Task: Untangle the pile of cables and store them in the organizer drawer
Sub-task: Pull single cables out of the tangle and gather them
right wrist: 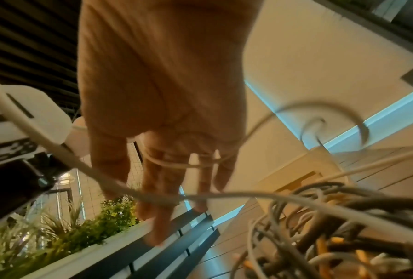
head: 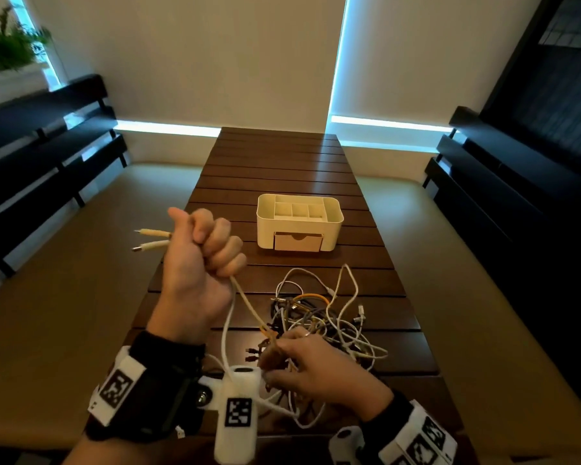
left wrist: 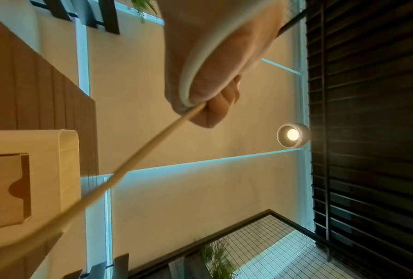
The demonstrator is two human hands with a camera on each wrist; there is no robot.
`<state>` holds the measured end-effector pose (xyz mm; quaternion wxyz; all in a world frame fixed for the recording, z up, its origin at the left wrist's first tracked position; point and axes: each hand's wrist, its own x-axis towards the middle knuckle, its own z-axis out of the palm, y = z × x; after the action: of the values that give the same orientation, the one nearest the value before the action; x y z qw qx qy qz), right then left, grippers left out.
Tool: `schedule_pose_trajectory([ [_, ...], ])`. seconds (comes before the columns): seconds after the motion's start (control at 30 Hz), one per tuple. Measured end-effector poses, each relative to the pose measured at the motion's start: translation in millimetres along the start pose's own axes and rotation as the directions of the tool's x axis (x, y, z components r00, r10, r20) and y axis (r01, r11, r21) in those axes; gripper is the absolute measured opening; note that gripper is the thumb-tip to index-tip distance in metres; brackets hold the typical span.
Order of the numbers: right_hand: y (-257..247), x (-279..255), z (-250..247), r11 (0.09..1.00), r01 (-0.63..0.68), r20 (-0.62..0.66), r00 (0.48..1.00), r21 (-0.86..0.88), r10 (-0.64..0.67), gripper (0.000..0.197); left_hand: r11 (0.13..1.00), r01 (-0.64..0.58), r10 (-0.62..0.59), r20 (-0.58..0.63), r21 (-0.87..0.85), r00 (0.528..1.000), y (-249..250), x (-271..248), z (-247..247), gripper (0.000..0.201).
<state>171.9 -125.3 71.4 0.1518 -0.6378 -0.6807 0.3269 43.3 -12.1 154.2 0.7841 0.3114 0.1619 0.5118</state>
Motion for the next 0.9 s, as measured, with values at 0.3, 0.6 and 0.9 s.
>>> schedule_pose_trajectory([
  [0.3, 72, -21, -24, 0.799, -0.517, -0.269, 0.852, -0.308, 0.448, 0.015, 0.953, -0.304, 0.304, -0.022, -0.002, 0.952, 71, 14, -56, 0.049],
  [0.6, 25, -25, -22, 0.859, -0.29, -0.501, 0.864, -0.422, 0.045, 0.028, 0.76, -0.184, 0.179, 0.072, 0.623, 0.981, 20, 5, -27, 0.057],
  [0.9, 1, -11, -37, 0.897, -0.124, -0.386, 0.871, 0.425, 0.304, 0.023, 0.14, -0.181, -0.491, 0.227, 0.973, 0.841, -43, -3, -29, 0.022],
])
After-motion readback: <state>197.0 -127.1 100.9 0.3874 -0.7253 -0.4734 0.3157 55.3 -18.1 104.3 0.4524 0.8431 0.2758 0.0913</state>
